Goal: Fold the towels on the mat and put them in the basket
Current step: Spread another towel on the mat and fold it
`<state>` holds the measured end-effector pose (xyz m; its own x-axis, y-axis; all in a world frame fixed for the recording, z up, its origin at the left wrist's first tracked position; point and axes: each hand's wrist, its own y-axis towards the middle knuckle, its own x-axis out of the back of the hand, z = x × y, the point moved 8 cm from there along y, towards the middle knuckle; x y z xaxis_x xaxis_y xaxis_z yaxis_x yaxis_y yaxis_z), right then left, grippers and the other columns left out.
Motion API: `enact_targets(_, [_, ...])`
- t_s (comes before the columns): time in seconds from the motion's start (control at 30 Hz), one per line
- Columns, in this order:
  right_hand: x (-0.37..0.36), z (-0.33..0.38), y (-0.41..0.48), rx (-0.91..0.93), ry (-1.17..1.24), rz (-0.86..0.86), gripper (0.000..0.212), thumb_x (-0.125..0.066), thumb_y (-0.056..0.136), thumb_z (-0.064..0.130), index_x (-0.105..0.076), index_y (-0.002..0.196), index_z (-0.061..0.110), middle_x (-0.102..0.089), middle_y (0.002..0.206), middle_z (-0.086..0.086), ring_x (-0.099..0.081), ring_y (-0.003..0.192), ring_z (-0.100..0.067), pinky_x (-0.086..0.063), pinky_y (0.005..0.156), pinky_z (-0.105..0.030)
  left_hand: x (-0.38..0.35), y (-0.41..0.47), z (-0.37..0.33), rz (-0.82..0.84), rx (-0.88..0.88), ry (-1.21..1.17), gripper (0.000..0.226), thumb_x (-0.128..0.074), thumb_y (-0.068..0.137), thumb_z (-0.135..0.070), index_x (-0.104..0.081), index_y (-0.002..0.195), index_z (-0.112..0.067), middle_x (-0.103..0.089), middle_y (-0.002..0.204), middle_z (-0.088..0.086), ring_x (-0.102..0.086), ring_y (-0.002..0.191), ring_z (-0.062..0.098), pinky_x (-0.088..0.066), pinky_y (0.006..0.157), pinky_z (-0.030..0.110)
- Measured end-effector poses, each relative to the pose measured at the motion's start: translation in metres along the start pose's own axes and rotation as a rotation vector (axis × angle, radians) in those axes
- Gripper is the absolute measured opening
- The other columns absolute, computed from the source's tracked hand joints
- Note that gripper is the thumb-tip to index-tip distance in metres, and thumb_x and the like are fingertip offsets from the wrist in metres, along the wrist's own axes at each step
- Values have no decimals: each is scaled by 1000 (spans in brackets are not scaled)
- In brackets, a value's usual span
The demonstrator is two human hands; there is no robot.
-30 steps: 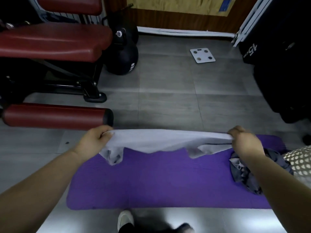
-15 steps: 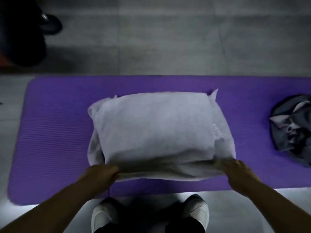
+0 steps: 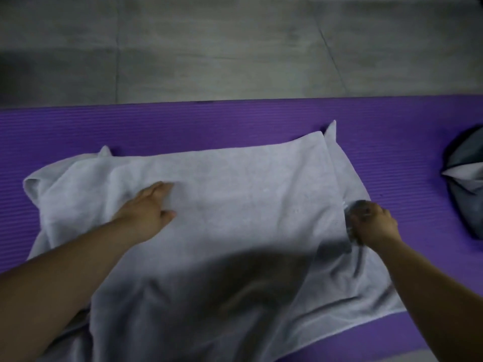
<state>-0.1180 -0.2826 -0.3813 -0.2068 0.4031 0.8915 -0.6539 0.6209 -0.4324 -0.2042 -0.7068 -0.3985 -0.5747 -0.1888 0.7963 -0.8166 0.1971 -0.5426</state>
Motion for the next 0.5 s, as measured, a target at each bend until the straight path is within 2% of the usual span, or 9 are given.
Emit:
enact_targets(0.07, [-4,-1,-10,34,-85,37,41,-48,92,23,-43,129,7,-42,131,-22,-44,118,-40,-36,97,-42,-10,-11,5,76,2,163,66,-40,95,-37,-1,147,-22,5,156,-2,-3,144,15,-8,116,29])
enact_targets(0.13, [-7,-16,-22,44,-176,63,38,-49,92,24,-44,125,7,-44,129,-20,-50,114,-39,-39,90,-41,-11,-18,7,84,-2,287,62,-36,96,-37,-2,146,-24,4,156,-4,-4,143,16,-8,115,27])
enact_targets(0.27, [8,-75,-35,-167,-241,5,33,-51,87,18,-50,117,5,-53,124,-22,-53,112,-37,-41,92,-42,8,-9,1,-35,32,206,53,-37,96,-30,-17,145,-22,-27,150,4,-30,136,22,-24,110,29])
enact_targets(0.37, [17,-71,-30,-118,-162,-138,35,-46,88,18,-53,115,-4,-49,121,-28,-47,112,-41,-39,92,-43,25,4,-5,-134,80,176,53,-42,94,-24,-24,144,-22,-48,135,13,-46,122,30,-36,102,35])
enact_targets(0.43, [27,-45,-16,-51,-18,-219,51,-39,82,28,-52,117,-7,-46,122,-31,-42,115,-42,-35,95,-44,31,15,-8,-176,105,164,55,-45,92,-22,-25,144,-21,-42,140,14,-39,126,32,-30,103,37])
enact_targets(0.5, [36,-22,7,-30,140,-232,50,-44,86,25,-44,127,-3,-40,132,-28,-36,123,-40,-30,101,-44,31,27,-12,-165,120,59,61,-48,92,-19,-19,146,-21,-23,151,9,-27,134,32,-25,108,40])
